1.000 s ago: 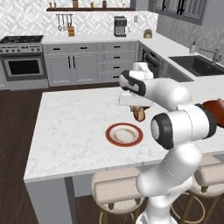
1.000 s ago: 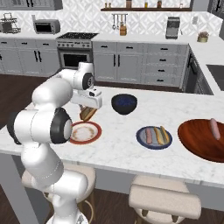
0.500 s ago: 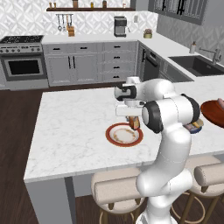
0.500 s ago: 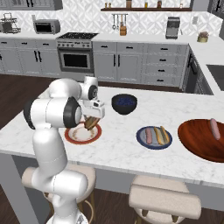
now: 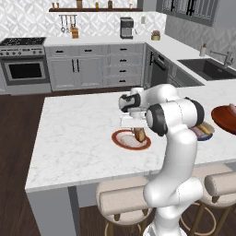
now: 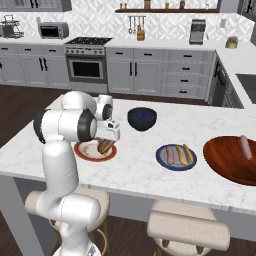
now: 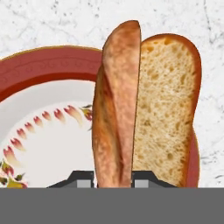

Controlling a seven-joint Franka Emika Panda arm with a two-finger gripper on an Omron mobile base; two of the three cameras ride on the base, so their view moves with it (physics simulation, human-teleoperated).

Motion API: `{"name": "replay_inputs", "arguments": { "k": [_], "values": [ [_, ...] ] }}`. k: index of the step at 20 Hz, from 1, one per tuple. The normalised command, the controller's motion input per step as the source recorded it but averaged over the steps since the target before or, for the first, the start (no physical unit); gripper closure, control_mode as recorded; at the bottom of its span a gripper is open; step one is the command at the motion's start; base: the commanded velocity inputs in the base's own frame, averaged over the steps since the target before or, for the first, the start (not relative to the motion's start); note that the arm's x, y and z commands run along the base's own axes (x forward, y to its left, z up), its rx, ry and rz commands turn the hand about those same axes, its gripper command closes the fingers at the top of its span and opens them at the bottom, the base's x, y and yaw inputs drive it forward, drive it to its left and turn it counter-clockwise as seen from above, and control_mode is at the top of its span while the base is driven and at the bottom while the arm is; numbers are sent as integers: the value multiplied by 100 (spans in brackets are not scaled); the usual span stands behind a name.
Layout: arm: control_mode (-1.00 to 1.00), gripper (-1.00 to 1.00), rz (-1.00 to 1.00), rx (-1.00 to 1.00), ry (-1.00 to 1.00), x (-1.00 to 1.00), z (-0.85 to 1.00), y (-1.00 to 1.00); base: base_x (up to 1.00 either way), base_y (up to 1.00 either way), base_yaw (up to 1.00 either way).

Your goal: Place one bun and one sausage from the bowl on each plate.

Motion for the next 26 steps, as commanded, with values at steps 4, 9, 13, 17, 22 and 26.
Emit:
{"name": "replay_inputs", "arguments": {
  "k": [4,9,13,17,22,26],
  "values": [
    [-100,100,2,0,6,0,-21,5,0,0,0],
    [-100,100,0,0,0,0,0,0,0,0,0],
    [-100,100,0,0,0,0,0,0,0,0,0],
    [-100,-100,0,0,0,0,0,0,0,0,0],
    [-100,-100,0,0,0,0,0,0,0,0,0],
    [-100,-100,0,0,0,0,0,0,0,0,0]
  ]
}}
